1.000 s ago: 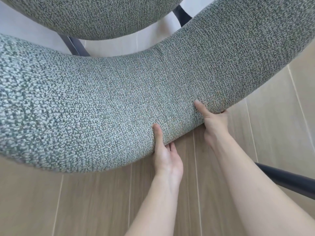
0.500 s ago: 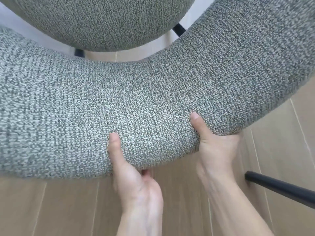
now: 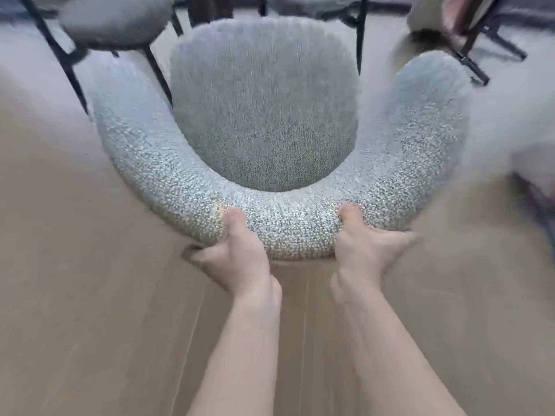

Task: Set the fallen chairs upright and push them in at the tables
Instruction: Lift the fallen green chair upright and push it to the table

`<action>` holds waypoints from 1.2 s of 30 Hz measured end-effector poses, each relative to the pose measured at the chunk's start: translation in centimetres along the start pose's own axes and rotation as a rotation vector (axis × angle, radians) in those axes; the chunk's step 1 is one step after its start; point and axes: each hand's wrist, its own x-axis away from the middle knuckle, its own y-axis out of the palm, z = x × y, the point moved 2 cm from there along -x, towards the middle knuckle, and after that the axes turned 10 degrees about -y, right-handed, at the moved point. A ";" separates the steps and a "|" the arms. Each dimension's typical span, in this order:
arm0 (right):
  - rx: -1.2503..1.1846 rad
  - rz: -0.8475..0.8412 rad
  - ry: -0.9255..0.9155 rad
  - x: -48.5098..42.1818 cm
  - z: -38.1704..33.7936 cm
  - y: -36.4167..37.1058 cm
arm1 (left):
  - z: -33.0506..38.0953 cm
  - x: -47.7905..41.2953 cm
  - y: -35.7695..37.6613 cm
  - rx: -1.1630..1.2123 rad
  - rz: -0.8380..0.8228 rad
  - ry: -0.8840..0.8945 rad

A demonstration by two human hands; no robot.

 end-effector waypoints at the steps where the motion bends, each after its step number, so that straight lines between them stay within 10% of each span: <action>1: 0.048 0.058 -0.057 -1.8 -1.6 2.1 | 1.9 -0.4 2.2 0.008 0.034 0.002; 30: 0.308 0.089 0.029 -17.3 -13.1 30.9 | 19.2 -10.4 29.9 -0.076 0.198 -0.003; 36: 0.702 0.009 -0.073 -17.7 -13.9 30.7 | 20.7 -9.1 30.1 -0.177 0.229 0.201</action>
